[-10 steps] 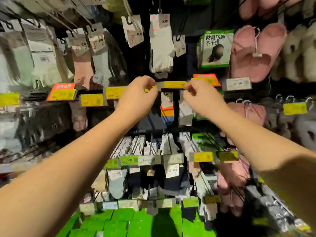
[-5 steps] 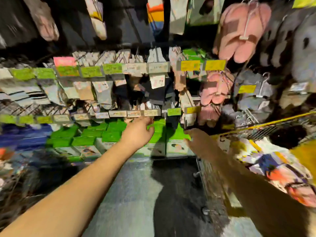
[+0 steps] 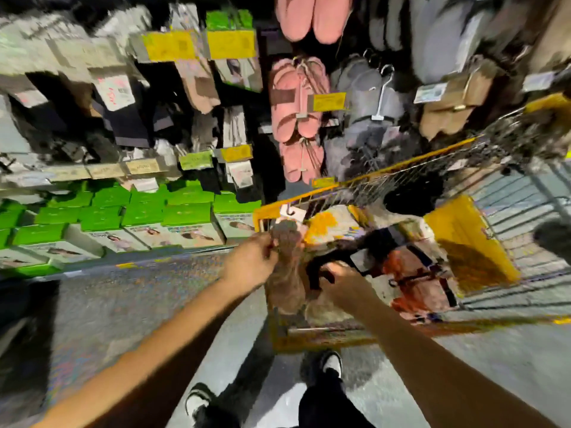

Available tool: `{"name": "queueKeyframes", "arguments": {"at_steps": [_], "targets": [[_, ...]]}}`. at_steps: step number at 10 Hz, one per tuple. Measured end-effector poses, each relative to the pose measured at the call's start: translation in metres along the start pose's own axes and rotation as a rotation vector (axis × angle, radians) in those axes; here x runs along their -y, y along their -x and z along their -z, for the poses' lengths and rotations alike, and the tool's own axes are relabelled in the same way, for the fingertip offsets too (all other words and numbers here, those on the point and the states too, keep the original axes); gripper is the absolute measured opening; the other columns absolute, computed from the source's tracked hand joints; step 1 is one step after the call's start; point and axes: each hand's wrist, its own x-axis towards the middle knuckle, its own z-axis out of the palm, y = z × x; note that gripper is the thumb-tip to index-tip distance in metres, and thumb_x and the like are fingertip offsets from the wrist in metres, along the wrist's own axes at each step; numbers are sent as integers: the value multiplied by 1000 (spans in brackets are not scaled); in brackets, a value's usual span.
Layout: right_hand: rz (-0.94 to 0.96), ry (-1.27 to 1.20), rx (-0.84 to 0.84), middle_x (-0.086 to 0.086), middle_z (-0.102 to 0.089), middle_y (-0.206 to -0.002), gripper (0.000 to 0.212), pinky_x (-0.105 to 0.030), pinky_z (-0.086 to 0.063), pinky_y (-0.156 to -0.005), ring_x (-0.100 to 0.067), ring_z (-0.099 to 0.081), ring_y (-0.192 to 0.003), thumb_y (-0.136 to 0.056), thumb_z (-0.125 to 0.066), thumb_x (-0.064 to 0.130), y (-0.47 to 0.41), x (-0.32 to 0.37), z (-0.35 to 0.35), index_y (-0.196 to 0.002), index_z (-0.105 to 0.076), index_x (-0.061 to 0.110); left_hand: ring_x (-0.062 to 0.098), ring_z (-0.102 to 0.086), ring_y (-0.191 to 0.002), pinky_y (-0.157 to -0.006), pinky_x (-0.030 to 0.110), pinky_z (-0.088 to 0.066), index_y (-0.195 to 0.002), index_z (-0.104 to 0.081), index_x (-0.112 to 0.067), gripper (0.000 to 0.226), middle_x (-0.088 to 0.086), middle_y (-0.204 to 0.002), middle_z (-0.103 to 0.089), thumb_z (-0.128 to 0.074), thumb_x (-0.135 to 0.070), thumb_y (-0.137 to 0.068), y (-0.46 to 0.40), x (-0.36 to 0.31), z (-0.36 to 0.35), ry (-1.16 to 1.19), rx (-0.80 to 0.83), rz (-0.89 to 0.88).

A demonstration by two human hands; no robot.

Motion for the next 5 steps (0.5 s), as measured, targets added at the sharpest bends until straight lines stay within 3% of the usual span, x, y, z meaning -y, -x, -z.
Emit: {"name": "queueKeyframes", "arguments": {"at_steps": [1, 2, 3, 4, 5], "targets": [[-54, 14, 43, -12, -61, -124, 33, -37, -45, -93, -32, -57, -118, -99, -52, 28, -13, -47, 35, -125, -62, 11, 34, -63, -109, -90, 36, -49, -109, -67, -7, 55, 20, -116, -67, -39, -43, -79, -16, -55, -37, 70, 117, 59], [-146, -63, 25, -15, -63, -117, 29, -37, -43, -86, -33, -58, -110, -102, -50, 26, -32, -96, 68, -119, -64, 7, 39, -61, -88, -63, 16, -49, -89, -62, -11, 19, 26, -97, -63, -52, -22, -101, -36, -99, -69, -27, 146, 108], [-294, -239, -6, -15, -66, -114, 26, -32, -46, -78, -31, -61, -99, -102, -47, 29, -59, -139, 94, -114, -65, 15, 34, -65, -97, -80, 25, -52, -100, -67, -16, 21, 17, -105, -69, -53, -30, -100, -78, -121, -110, 246, 129, 206], [-468, -406, -51, -14, -61, -127, 36, -24, -38, -80, -27, -58, -118, -104, -44, 20, -110, -207, 111, -139, -50, 13, 29, -64, -92, -71, 34, -46, -95, -69, -19, 15, 13, -98, -71, -56, -26, -97, -129, -151, -137, 285, 174, 173], [-679, -1126, -246, -7, -64, -100, 36, -30, -48, -72, -26, -64, -89, -103, -49, 38, -138, -228, 141, -120, -62, 9, 19, -61, -75, -56, 24, -39, -100, -65, -18, 15, 4, -85, -65, -53, -26, -98, -176, -187, -159, 386, 199, 215]]}}
